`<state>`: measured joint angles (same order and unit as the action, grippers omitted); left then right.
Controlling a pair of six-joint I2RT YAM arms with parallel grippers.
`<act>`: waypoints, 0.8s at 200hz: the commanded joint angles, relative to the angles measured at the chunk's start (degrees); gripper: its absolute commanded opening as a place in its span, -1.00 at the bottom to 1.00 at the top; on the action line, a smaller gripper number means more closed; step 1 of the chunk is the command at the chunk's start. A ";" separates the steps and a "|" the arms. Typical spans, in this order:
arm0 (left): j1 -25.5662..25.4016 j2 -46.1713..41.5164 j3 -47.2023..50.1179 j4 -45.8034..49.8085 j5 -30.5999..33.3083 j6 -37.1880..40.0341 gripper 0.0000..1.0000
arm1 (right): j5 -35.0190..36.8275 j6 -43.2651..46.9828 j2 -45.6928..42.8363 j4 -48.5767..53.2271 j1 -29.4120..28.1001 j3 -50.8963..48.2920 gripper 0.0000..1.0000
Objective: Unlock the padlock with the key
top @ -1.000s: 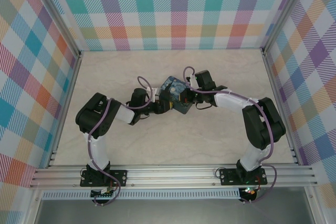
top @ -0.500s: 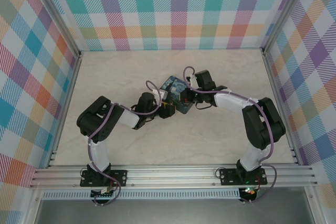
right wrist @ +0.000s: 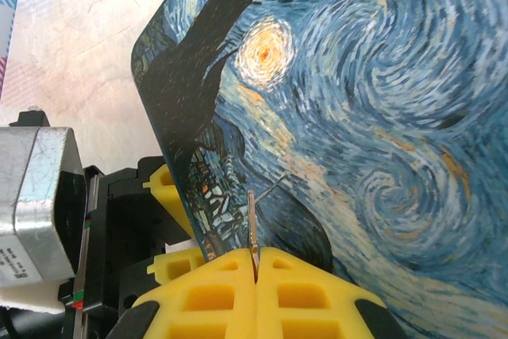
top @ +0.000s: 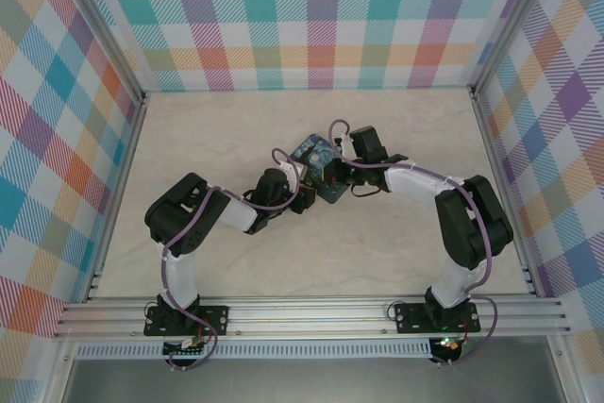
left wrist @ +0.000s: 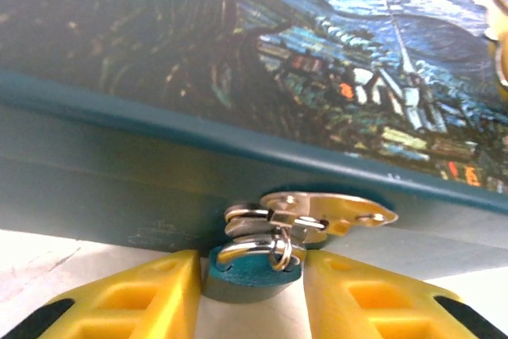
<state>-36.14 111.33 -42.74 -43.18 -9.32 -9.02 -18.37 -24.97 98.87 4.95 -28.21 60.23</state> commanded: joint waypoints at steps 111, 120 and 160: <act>-0.79 -7.10 -6.15 26.34 -6.83 -11.30 -0.47 | 2.18 4.10 -12.63 2.16 -0.45 -9.56 -0.93; -0.77 -7.63 -6.52 26.29 -8.19 -14.23 -0.47 | 1.86 4.34 -14.04 1.76 -0.45 -11.51 -0.93; -0.86 -6.01 -5.94 17.75 -13.98 -32.12 -0.56 | 0.71 6.29 -19.54 -1.20 -0.75 -20.56 -0.93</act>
<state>-36.32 105.34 -48.07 -21.26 -18.33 -27.40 -16.05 -21.50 82.26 5.43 -28.36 43.92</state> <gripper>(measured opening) 0.252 0.056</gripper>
